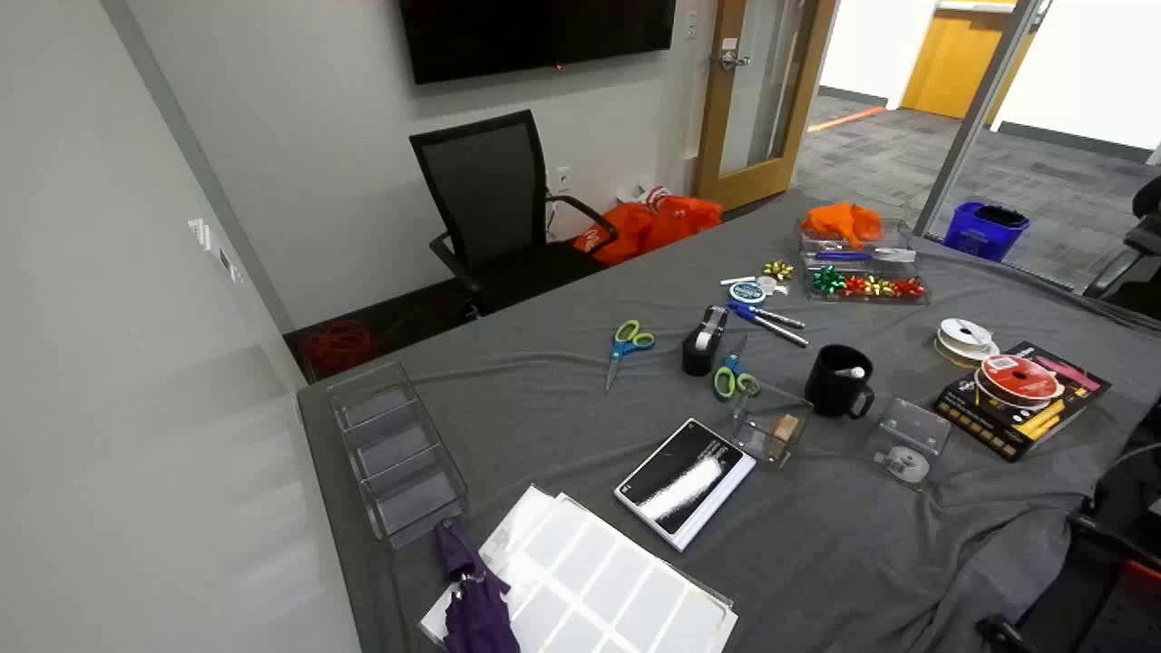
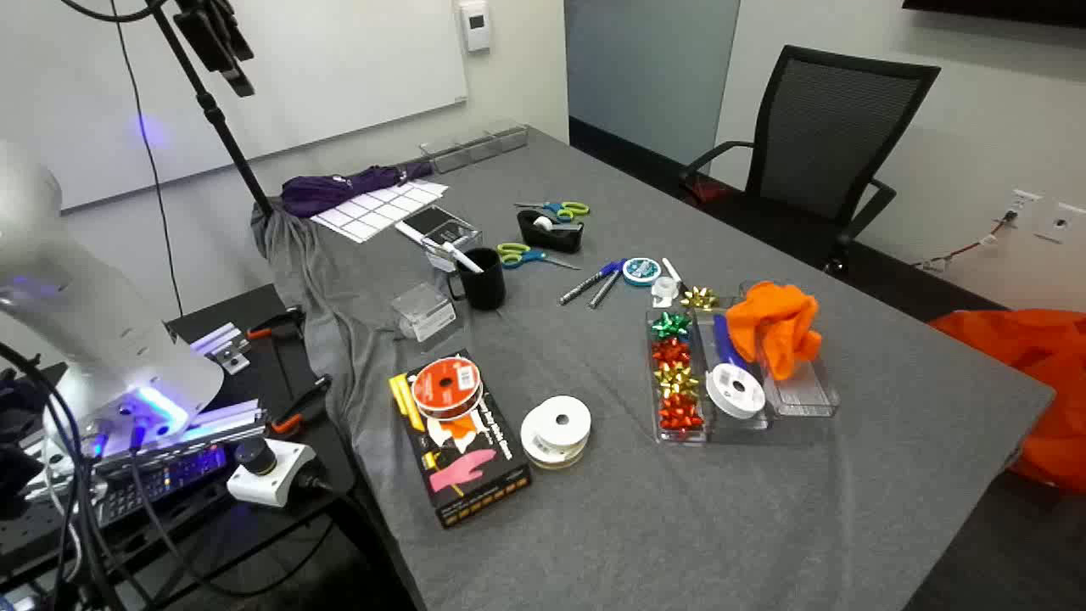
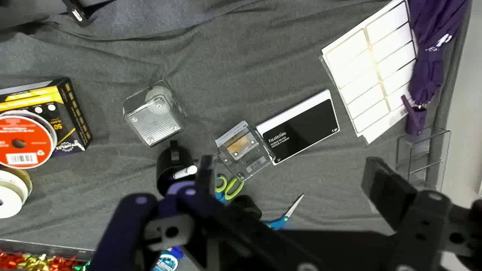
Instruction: Remove the wooden block from the clear bowl and place it upright on the far right of the table
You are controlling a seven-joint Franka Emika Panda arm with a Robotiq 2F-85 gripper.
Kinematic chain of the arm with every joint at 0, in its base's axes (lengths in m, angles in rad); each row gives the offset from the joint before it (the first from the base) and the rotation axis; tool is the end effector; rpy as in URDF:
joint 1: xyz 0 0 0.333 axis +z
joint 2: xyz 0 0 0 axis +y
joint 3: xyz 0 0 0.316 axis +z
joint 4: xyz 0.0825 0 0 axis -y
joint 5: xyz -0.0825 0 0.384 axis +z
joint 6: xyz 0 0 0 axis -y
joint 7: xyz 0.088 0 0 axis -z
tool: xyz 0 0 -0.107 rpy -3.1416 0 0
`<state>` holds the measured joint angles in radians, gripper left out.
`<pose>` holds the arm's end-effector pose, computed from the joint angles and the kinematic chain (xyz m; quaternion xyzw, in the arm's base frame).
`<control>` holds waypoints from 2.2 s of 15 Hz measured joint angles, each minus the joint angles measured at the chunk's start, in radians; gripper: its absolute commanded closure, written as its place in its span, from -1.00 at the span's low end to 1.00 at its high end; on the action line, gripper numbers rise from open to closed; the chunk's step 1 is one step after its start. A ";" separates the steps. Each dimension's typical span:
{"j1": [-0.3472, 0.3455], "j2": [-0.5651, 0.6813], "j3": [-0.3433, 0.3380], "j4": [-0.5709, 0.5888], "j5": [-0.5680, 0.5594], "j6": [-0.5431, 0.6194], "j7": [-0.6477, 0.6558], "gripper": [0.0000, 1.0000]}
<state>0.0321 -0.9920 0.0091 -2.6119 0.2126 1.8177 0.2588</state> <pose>0.2747 0.0292 0.5526 -0.9821 0.1247 -0.0822 0.1145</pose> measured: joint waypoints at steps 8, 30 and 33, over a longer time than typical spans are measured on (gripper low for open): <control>-0.022 0.033 0.035 -0.019 0.002 0.055 0.075 -1.00; -0.070 0.910 0.120 0.257 -0.040 0.534 0.865 -1.00; -0.038 0.990 0.120 0.290 -0.094 0.557 0.940 -1.00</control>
<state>-0.0058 -0.0019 0.1290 -2.3218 0.1191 2.3745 1.1991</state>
